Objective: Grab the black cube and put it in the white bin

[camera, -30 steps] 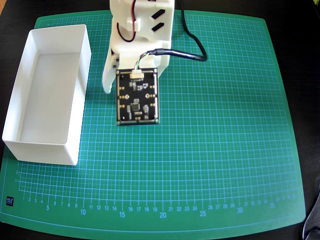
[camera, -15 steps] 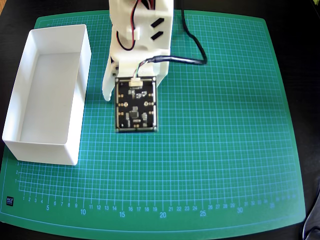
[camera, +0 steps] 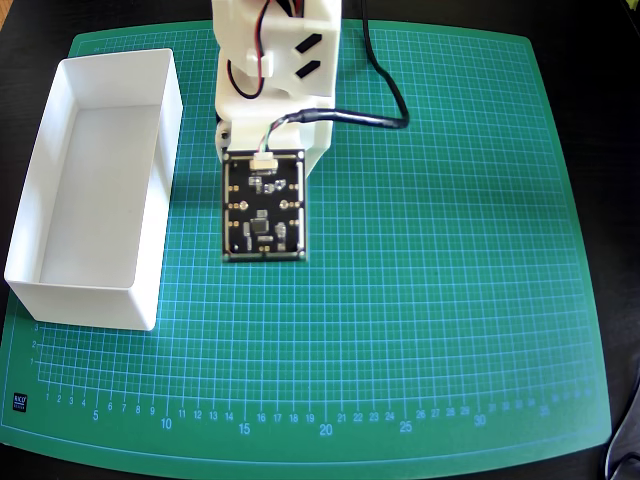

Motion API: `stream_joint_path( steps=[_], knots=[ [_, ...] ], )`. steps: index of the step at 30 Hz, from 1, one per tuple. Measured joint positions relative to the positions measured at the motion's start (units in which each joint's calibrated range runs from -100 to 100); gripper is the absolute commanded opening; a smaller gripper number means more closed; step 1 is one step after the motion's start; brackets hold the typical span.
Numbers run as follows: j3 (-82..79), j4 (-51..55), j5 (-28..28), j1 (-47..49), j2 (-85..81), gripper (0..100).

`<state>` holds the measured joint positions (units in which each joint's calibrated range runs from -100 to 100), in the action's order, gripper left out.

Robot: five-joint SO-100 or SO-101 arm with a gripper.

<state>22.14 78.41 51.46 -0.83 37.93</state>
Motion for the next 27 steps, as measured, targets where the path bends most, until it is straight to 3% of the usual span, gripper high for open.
stream_joint_path(
  steps=[12, 18, 27],
  knots=[
    [-0.27, 0.17, 0.00, 0.09, -0.60, 1],
    [-0.36, 13.23, 0.00, 0.52, -11.82, 1],
    [-0.36, 15.61, -0.26, -5.32, -26.19, 1]
  ],
)
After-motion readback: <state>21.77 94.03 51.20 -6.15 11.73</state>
